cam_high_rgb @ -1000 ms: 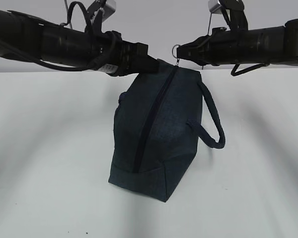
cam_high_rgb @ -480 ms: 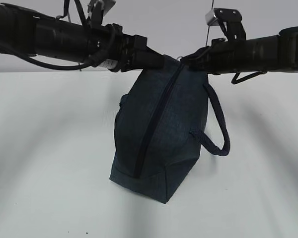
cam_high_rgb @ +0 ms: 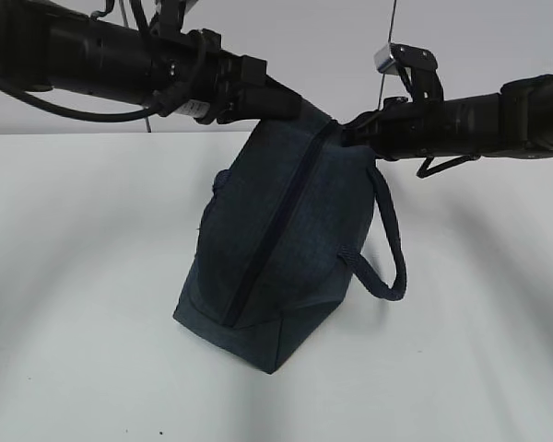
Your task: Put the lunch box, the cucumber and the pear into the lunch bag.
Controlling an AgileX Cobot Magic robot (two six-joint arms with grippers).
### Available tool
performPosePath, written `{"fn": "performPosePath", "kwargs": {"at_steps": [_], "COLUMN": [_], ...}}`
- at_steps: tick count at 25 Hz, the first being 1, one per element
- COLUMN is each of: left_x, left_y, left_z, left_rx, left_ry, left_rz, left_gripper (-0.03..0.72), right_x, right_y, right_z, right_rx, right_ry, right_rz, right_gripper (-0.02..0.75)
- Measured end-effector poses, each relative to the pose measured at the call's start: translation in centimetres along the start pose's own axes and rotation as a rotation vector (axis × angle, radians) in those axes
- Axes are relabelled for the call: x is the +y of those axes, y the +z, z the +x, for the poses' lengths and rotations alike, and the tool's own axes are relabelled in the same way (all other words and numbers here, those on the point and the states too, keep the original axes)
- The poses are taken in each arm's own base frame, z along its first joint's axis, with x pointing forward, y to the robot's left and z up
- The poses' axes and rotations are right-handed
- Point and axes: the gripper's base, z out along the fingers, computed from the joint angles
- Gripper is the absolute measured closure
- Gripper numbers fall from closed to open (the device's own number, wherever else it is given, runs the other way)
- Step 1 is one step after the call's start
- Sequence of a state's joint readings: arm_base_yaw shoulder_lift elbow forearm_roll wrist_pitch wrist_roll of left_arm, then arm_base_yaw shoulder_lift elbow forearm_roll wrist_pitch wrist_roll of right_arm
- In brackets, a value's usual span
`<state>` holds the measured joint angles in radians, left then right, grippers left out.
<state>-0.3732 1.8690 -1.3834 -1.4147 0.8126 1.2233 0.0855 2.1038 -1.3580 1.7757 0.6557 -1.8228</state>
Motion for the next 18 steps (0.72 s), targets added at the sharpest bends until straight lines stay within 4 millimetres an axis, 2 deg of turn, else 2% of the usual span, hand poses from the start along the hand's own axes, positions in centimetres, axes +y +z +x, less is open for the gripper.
{"fn": "performPosePath", "kwargs": {"at_steps": [5,7,12,14,18], "left_x": [-0.31,-0.38,-0.38,-0.37,-0.25], "left_y": [-0.34,-0.39,-0.39,-0.39,-0.34], "left_z": [-0.24,-0.28,-0.28,-0.29,-0.27], "left_rx": [0.001,0.0,-0.001,-0.001,-0.002], "left_ry": [0.022,0.024,0.024,0.024,0.022], "left_rz": [-0.007,-0.006,-0.007,-0.007,-0.015], "left_gripper": [0.671,0.671,0.671,0.671,0.671], "right_x": [0.19,0.2,0.02,-0.2,-0.52], "right_y": [0.02,0.02,0.08,0.04,-0.36], "right_z": [-0.11,-0.11,0.06,0.12,-0.15], "right_rx": [-0.016,-0.016,-0.012,-0.01,-0.017], "right_ry": [0.014,0.014,0.018,0.02,0.019], "right_rz": [-0.023,-0.024,-0.018,-0.006,0.005], "right_gripper": [0.715,0.636,0.279,0.221,0.192]}}
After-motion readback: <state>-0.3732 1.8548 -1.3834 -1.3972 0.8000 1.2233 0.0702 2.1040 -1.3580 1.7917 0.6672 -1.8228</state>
